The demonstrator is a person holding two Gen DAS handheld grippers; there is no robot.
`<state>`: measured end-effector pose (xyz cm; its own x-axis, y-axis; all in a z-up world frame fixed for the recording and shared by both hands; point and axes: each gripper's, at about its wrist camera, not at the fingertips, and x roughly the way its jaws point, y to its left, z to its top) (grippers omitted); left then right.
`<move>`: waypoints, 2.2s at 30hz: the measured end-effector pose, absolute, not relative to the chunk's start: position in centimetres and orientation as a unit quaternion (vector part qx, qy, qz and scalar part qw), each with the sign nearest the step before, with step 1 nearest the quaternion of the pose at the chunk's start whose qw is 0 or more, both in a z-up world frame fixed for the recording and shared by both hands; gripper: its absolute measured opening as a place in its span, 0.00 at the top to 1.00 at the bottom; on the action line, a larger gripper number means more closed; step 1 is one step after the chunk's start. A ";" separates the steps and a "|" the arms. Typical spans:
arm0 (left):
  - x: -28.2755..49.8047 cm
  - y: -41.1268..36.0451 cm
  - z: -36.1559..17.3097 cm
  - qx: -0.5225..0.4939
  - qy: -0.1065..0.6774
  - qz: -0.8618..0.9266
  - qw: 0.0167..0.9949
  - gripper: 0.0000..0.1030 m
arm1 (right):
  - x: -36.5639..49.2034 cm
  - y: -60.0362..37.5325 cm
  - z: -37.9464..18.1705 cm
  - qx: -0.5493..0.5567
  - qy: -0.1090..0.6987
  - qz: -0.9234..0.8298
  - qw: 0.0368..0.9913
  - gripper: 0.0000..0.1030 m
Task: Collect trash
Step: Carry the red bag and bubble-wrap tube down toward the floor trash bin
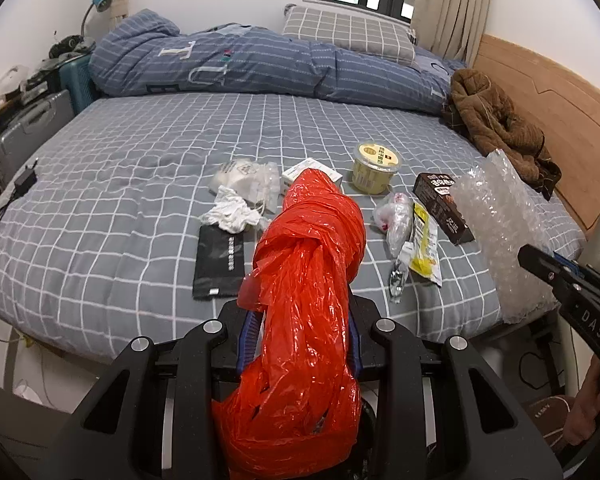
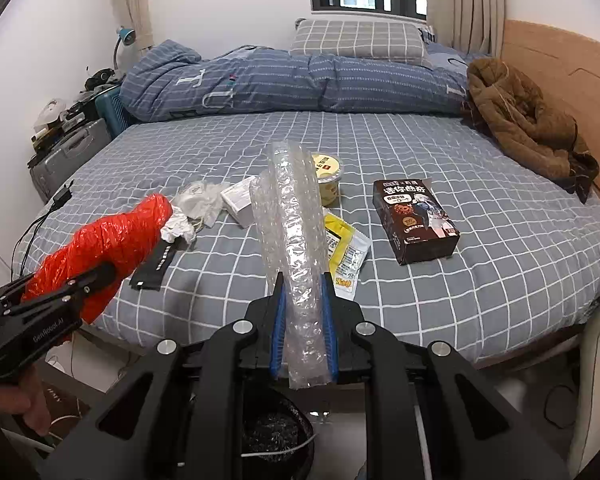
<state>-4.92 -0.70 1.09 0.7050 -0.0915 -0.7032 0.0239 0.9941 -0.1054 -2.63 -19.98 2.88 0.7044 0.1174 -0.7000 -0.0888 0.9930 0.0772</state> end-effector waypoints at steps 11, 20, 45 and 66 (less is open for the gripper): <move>-8.2 -0.2 2.5 -0.054 0.375 -0.034 0.925 0.67 | -5.6 -18.7 3.9 0.017 0.388 0.061 0.920 0.85; -10.7 0.6 2.1 -0.056 0.382 -0.024 0.922 0.67 | -7.6 -17.0 2.8 0.017 0.399 0.079 0.913 0.85; -15.7 2.1 -5.3 -0.052 0.443 -0.001 0.895 0.67 | -11.7 -14.6 -4.2 0.014 0.462 0.099 0.881 0.85; -14.2 4.1 -15.6 -0.066 0.523 0.005 0.850 0.67 | -10.8 -13.7 -15.2 0.006 0.553 0.094 0.828 0.85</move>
<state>-14.15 4.06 -15.60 0.4533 -0.0603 -0.8893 -0.0768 0.9913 -0.1064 -10.80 -13.65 -15.19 0.3718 0.1620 -0.9141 -0.1495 0.9822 0.1133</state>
